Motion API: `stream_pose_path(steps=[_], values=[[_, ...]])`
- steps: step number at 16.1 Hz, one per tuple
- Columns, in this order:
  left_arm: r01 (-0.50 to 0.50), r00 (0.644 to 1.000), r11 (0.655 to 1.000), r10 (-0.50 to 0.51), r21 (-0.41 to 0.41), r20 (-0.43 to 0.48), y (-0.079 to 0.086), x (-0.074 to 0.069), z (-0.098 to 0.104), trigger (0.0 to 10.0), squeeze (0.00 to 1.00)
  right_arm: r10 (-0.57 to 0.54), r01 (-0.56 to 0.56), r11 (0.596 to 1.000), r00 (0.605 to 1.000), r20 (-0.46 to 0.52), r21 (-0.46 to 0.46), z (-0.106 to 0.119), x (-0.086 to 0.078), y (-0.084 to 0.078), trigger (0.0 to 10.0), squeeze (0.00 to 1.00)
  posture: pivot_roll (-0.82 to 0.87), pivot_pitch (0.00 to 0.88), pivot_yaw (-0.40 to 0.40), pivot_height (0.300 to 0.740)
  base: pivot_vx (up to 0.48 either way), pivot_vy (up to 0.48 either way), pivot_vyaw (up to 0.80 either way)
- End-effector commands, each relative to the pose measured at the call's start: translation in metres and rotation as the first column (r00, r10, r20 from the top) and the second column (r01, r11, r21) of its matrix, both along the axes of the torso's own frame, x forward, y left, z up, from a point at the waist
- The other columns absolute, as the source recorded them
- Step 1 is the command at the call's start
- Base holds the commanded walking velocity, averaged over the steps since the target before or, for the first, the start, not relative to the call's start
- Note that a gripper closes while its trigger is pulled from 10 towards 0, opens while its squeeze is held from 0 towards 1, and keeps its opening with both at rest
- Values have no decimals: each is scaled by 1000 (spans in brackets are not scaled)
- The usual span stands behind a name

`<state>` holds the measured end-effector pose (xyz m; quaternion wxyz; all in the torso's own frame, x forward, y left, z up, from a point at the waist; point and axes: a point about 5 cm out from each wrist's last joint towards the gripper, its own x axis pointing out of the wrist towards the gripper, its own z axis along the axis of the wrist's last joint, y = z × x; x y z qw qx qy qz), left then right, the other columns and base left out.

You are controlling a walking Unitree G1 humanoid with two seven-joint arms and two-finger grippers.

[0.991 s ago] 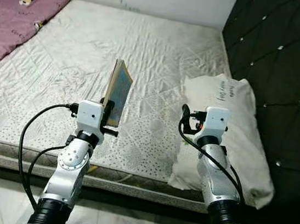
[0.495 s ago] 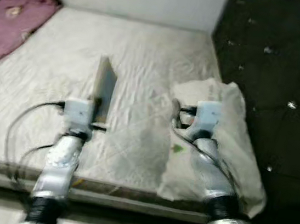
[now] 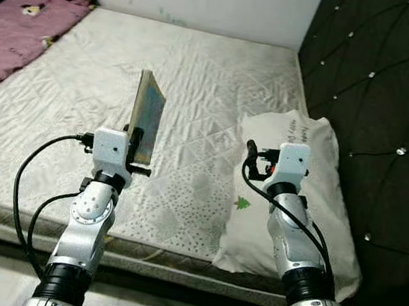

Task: Clean up the room

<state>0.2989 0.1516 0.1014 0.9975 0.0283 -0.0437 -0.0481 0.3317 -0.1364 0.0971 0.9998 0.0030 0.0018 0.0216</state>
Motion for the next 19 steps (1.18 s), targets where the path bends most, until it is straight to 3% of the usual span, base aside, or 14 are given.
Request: stream_pose_path(steps=[1,5,9,11,15,19], values=[[-16,1000,1000,16,11,18,1,1,6,10000,0,-22,22,1000,1000,-1,20,0,1,-3,10000,0,68,0,20,740,0,0,0],[-31,1000,998,31,-50,1,11,-14,1,10000,0,-22,22,1000,1000,-8,11,-6,-8,-5,10000,0,80,0,0,740,0,0,0],[-29,998,994,22,-110,-59,6,-31,-8,10000,0,-8,9,1000,1000,-26,16,-10,-21,-8,10000,0,71,38,-20,740,0,0,0],[-34,995,990,20,-139,-98,5,-44,-13,10000,0,-4,6,1000,999,-54,29,-17,-35,-11,10000,0,62,89,-18,740,0,0,0],[-24,994,991,10,-131,-107,1,-44,-10,10000,0,10,-9,1000,999,-49,29,-13,-41,-7,10000,0,57,120,-17,740,0,0,0],[-65,994,995,58,-69,-94,13,-54,-6,10000,0,44,-43,999,999,-31,24,-5,-48,0,10000,0,64,141,-10,740,0,0,0]])
